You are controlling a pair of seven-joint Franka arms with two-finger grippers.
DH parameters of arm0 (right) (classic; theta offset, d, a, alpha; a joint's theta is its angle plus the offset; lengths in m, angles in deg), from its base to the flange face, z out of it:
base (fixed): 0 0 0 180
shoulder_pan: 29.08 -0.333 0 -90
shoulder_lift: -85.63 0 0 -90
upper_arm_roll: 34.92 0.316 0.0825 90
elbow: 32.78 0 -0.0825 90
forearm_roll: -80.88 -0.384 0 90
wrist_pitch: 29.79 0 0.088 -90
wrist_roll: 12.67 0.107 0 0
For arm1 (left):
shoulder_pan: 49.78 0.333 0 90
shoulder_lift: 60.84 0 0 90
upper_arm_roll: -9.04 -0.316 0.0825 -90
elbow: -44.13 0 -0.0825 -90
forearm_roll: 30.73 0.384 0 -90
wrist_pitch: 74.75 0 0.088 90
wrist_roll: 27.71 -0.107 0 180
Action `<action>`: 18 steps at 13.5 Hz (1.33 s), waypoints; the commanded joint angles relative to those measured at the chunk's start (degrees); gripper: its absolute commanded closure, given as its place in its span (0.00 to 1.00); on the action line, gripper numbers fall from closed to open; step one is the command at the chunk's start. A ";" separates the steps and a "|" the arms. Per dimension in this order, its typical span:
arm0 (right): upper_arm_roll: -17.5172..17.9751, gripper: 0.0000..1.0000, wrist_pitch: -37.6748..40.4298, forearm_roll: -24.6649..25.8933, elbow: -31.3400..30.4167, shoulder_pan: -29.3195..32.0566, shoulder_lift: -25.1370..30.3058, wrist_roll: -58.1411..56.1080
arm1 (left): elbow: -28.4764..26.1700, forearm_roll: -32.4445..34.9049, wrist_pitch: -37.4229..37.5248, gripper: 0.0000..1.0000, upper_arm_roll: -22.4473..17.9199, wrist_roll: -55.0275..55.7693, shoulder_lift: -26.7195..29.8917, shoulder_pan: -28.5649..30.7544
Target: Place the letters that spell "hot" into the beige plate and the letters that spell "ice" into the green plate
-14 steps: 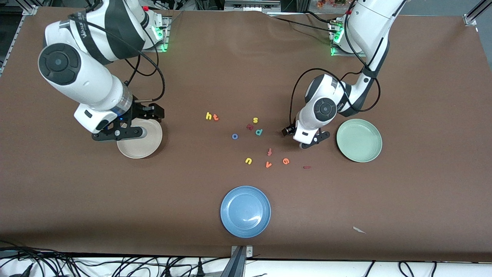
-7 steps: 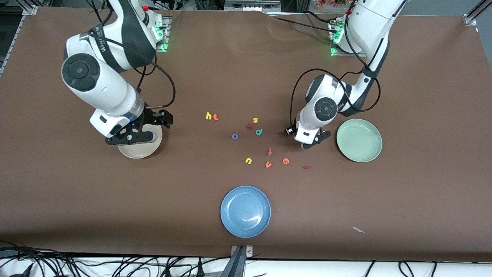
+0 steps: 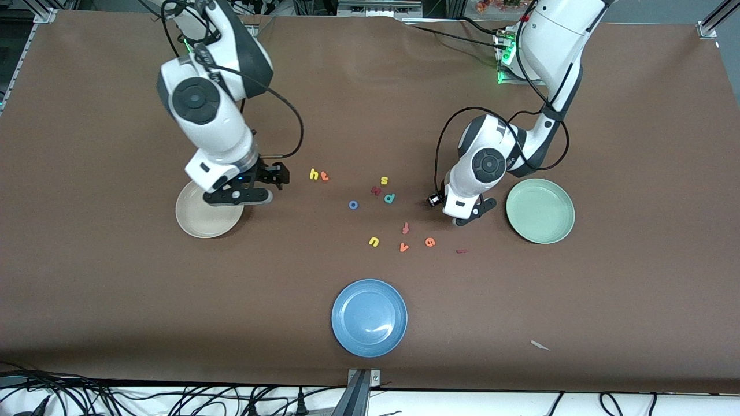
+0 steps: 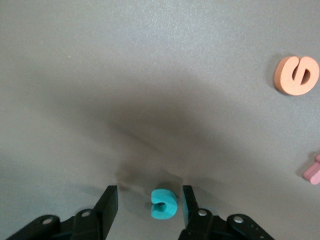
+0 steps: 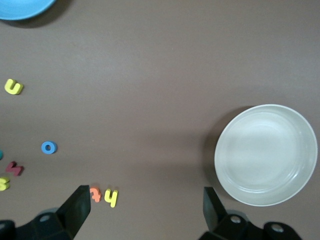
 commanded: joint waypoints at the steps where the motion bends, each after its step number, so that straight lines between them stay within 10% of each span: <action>1: 3.30 0.00 -6.66 3.58 -7.26 1.26 1.19 6.26 | 1.96 -1.91 -0.30 0.43 -0.09 0.39 -1.47 -0.55; 6: 7.17 0.00 -12.55 3.58 -9.72 1.26 -2.50 13.47 | 1.96 -1.82 -0.30 0.74 -0.09 0.56 -1.47 -0.55; 18: 6.48 0.00 -29.88 3.85 -16.49 1.97 -11.12 13.84 | 2.05 -1.38 2.24 0.87 -0.18 -0.14 -0.07 0.32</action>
